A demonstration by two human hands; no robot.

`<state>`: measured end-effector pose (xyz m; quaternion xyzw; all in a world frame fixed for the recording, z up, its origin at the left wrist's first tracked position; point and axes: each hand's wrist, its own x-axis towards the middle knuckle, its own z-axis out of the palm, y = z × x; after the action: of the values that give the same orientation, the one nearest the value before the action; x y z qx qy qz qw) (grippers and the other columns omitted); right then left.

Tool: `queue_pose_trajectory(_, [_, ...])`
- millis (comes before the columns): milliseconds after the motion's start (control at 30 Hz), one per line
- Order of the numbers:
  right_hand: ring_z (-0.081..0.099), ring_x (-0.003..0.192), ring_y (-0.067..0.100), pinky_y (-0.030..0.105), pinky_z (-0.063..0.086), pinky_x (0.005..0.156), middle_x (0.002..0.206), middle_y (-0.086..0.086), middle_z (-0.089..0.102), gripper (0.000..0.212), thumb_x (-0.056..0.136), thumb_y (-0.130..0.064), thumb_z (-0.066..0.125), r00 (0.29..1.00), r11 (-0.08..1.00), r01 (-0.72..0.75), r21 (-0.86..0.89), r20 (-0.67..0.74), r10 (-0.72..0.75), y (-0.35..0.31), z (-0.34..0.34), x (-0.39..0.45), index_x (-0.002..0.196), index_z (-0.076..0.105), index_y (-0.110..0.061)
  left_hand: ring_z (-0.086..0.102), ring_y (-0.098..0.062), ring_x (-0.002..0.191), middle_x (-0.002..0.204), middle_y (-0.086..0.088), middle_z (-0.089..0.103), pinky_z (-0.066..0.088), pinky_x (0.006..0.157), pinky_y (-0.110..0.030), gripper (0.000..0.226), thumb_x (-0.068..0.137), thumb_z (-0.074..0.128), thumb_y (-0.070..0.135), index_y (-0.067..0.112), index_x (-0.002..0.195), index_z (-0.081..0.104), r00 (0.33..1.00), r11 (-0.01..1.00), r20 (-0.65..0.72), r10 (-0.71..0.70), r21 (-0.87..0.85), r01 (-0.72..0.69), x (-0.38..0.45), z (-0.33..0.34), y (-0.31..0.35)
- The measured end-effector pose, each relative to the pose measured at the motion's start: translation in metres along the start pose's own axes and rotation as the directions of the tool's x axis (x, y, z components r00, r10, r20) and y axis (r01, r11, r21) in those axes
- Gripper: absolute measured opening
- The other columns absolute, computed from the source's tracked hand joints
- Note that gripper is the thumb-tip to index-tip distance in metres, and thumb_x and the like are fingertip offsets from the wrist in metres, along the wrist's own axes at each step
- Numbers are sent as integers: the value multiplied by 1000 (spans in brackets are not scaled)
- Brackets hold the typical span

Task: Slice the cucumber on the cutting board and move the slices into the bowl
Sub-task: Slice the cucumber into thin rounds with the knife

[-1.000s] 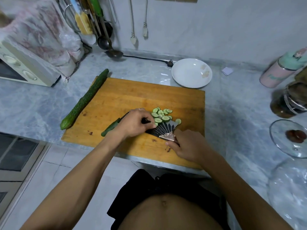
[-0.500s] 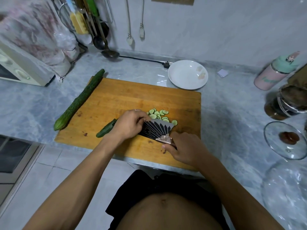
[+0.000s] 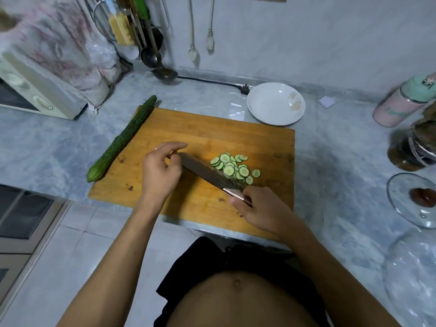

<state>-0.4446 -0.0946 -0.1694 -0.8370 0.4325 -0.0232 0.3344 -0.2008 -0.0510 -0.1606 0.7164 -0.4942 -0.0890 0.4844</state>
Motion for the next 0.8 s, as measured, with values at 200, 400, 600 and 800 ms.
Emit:
queue_pose_trajectory(200, [53,56,29,33,37,55,49,-12,52,51,101,-49,42,994,946,-103,309,73,84,-22,0,8,66,47,-13,61,-13,98,101,-1,70,45,87,-22,23,85,59,1,16,97,73,991,978,9,-130,163,127,-29,-6,-64])
queue_pose_trajectory(400, [44,54,25,33,31,57,67,14,43,56,101,-57,34,987,928,-130,350,137,87,-51,14,24,77,53,-10,56,-29,109,119,-14,63,42,94,-30,37,88,67,11,5,124,61,979,949,122,-163,292,122,-41,12,-93])
queue_pose_trajectory(600, [46,55,22,33,32,57,59,7,44,60,102,-53,33,986,964,-102,245,152,66,-67,28,21,67,48,-7,61,-20,104,111,-9,69,45,93,-23,25,87,69,12,3,111,69,995,984,21,-96,150,92,-48,16,-96])
queue_pose_trajectory(800, [45,54,18,33,31,54,58,4,45,56,104,-48,31,991,978,-74,193,126,50,-78,26,15,65,44,-10,66,-12,106,110,-4,73,51,96,-34,24,84,72,17,8,105,76,975,978,-90,-202,36,206,-50,22,-98])
